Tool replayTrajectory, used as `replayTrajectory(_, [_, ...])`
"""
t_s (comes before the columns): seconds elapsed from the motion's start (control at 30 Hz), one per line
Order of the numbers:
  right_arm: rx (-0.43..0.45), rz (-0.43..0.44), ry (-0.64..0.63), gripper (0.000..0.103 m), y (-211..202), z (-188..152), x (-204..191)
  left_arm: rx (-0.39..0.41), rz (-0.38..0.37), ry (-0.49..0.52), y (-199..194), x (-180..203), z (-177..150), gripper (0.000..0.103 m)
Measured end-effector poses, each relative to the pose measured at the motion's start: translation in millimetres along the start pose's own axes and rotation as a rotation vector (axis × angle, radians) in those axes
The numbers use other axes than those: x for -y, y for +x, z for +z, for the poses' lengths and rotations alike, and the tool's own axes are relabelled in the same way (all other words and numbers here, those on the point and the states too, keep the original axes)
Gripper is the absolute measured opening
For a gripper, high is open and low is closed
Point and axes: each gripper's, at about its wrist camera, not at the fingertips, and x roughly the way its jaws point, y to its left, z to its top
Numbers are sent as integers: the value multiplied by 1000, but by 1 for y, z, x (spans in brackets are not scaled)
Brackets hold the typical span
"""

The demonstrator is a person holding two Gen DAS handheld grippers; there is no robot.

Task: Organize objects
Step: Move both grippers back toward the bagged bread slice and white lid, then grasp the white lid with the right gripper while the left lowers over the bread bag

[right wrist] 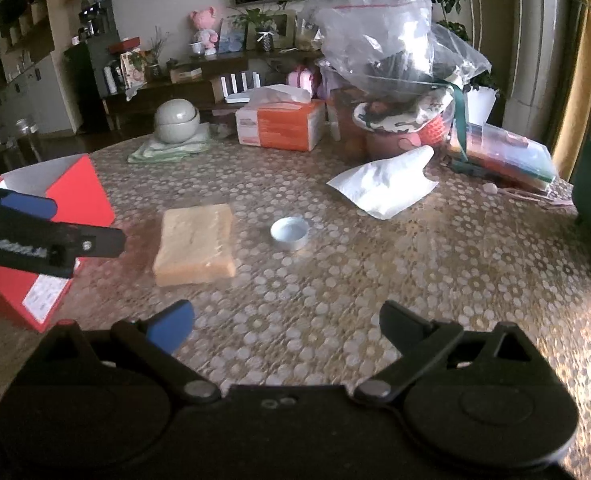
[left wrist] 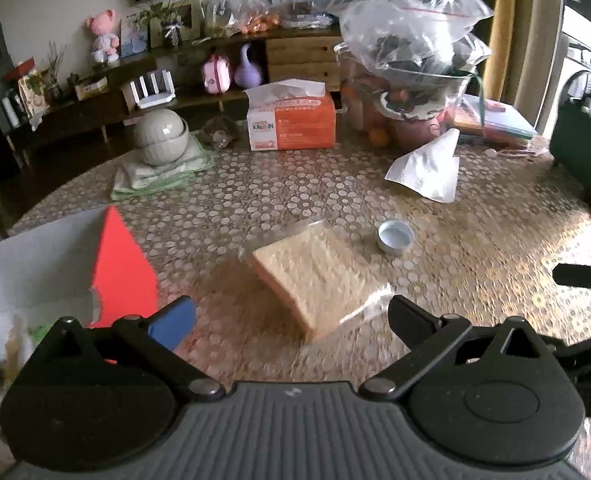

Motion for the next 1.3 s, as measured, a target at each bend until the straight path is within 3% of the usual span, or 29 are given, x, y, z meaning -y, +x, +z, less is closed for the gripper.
replayTrajectory(0.27, [-16, 7, -12, 91, 45, 13, 24, -64, -6, -91, 58, 6, 20, 103])
replayTrajectory(0.7, [-35, 59, -78, 84, 108, 30, 26, -114, 58, -93, 111, 13, 22, 103])
replayTrajectory(1.1, [-48, 50, -140, 71, 145, 41, 10, -141, -2, -168, 131, 3, 24, 103])
replayTrajectory(1.3, [-20, 60, -170, 55, 147, 41, 6, -147, -31, -208, 137, -3, 21, 100])
